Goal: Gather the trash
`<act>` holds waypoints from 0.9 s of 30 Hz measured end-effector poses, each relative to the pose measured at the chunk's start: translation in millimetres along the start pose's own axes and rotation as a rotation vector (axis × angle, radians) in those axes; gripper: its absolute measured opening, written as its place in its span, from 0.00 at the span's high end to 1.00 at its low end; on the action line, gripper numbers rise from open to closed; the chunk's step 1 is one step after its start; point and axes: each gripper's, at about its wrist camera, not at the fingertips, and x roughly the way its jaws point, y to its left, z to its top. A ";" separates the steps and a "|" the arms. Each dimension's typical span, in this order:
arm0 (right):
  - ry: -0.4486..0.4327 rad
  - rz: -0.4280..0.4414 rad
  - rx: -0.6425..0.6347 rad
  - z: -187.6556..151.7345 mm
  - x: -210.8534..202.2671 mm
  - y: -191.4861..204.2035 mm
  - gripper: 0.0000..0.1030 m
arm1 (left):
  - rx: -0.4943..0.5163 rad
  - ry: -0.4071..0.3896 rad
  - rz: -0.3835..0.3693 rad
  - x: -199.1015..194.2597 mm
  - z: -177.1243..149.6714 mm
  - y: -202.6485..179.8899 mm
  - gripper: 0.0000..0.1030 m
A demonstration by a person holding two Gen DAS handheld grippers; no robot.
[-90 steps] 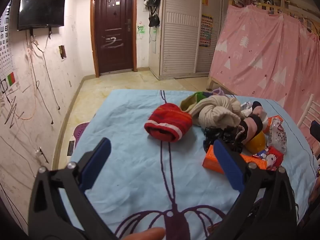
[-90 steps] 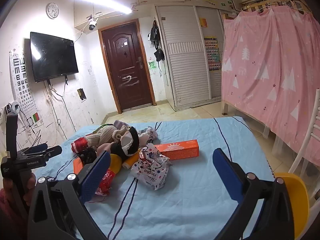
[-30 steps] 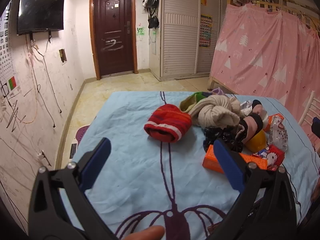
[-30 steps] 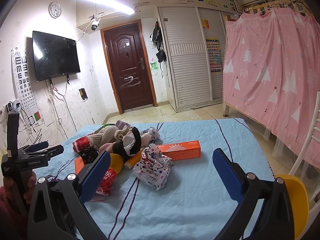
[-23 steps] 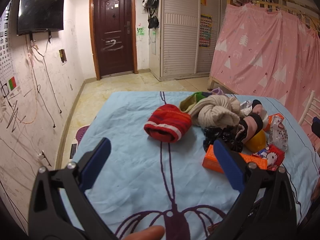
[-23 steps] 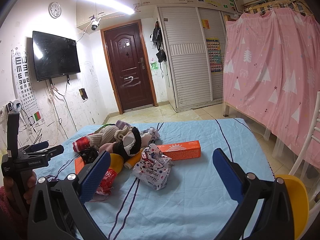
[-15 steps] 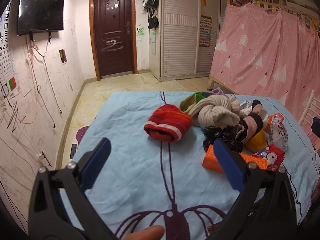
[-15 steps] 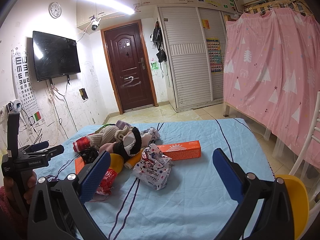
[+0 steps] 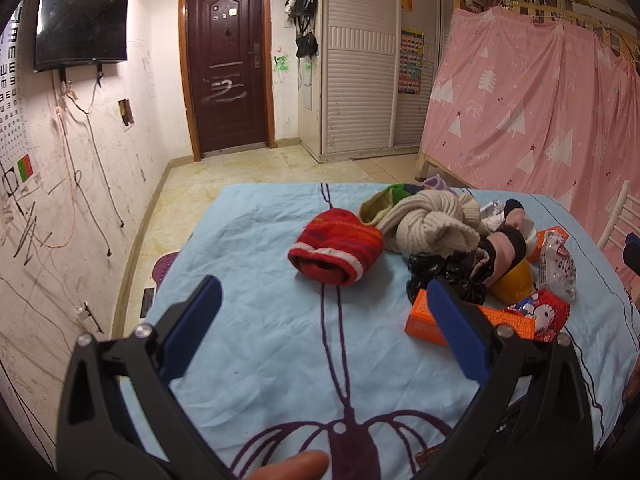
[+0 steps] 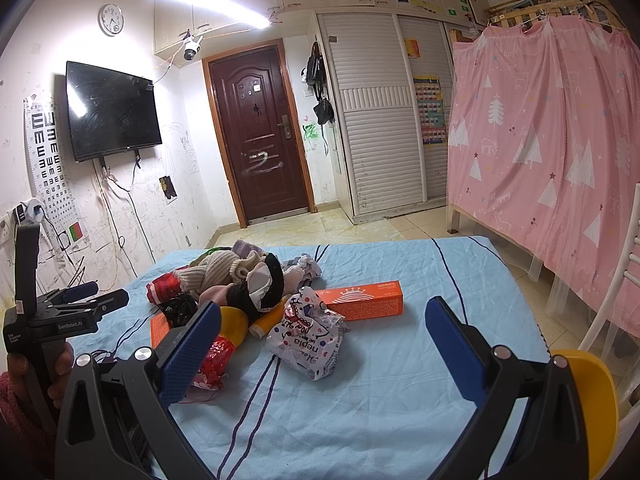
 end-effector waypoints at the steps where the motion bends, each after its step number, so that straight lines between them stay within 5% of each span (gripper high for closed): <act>1: 0.001 0.001 0.000 0.1 -0.2 0.5 0.08 | 0.000 0.000 0.000 0.1 -0.1 0.0 0.05; 8: 0.026 0.035 0.002 1.5 -0.3 -2.8 0.08 | -0.002 0.014 -0.003 2.0 -0.3 0.1 0.05; 16: 0.213 0.162 0.051 4.7 30.2 -17.1 0.08 | 0.024 0.136 -0.030 27.0 9.7 -5.5 0.05; 22: 0.261 0.137 -0.038 10.5 36.9 -11.8 0.08 | -0.008 0.243 -0.175 37.4 22.2 -16.8 0.05; 27: 0.306 0.137 -0.081 10.3 48.0 -11.0 0.10 | 0.021 0.340 -0.221 46.1 19.8 -38.7 0.05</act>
